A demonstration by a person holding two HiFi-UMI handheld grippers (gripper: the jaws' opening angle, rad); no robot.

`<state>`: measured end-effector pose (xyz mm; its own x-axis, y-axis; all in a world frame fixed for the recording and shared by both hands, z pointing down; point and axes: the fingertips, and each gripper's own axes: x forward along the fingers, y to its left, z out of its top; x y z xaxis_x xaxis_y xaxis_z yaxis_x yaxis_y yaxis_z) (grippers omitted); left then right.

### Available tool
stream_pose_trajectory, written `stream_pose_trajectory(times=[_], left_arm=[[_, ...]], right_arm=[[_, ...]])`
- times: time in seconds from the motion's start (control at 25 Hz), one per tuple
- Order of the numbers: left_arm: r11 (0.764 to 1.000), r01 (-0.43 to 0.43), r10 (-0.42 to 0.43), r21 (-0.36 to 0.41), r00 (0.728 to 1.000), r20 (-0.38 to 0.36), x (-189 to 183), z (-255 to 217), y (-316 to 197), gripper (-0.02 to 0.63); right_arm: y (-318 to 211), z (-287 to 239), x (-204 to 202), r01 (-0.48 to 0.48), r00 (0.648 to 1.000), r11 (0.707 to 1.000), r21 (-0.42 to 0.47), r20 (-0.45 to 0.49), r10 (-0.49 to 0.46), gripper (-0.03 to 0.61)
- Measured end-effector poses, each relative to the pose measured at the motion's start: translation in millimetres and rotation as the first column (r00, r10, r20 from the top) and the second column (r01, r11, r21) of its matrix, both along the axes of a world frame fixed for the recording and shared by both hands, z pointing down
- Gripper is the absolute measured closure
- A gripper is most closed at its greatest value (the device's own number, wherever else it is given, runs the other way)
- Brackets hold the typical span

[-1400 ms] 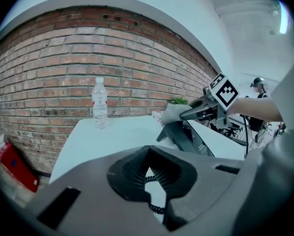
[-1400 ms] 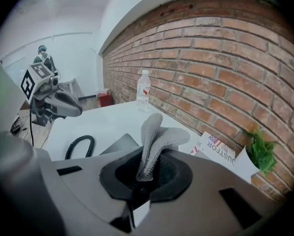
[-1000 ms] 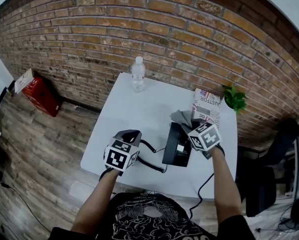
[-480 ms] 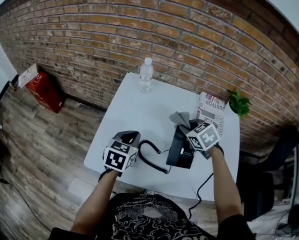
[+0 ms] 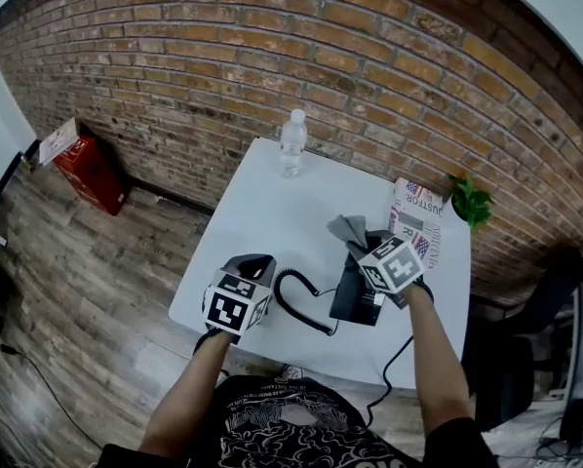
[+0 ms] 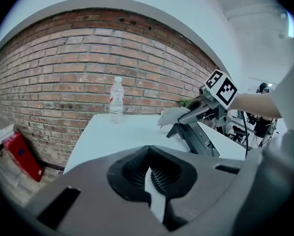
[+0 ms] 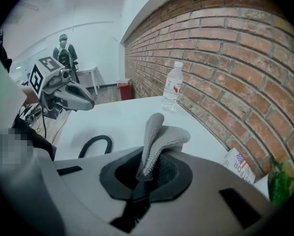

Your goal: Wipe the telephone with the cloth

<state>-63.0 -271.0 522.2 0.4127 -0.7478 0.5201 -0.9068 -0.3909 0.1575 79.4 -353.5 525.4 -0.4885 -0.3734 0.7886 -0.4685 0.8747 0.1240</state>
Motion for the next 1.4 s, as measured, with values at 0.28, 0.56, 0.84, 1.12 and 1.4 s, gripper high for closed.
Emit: stream_pose_trajectory(times=[0.28,0.56,0.84,1.12,1.4], left_arm=[[1.0,0.0,0.0,-0.004,1.0,-0.001,-5,1,7,0.609],[1.0,-0.003,0.003,-0.006,1.0,0.006,-12,1,18,0.609],[1.0,-0.028,0.028,-0.014,1.0,0.012,-14,1,30,0.609],[0.997,-0.074,0.074,-0.019,0.997,0.023,-9,1,40,0.609],[0.993,-0.115,0.115,-0.018,0.993,0.02,-2,0,49,0.609]], right_arm=[[9,7,-11,-0.023,1.0,1.0,0.014,0.01,0.022,0.574],[26,18,-14,-0.042,0.999,0.999,0.002,0.003,0.042,0.574],[42,25,-12,-0.088,0.996,0.996,-0.015,0.016,0.089,0.574],[62,32,-7,-0.141,0.989,0.989,-0.031,0.035,0.142,0.574],[87,43,-4,-0.179,0.982,0.982,-0.064,0.047,0.182,0.572]])
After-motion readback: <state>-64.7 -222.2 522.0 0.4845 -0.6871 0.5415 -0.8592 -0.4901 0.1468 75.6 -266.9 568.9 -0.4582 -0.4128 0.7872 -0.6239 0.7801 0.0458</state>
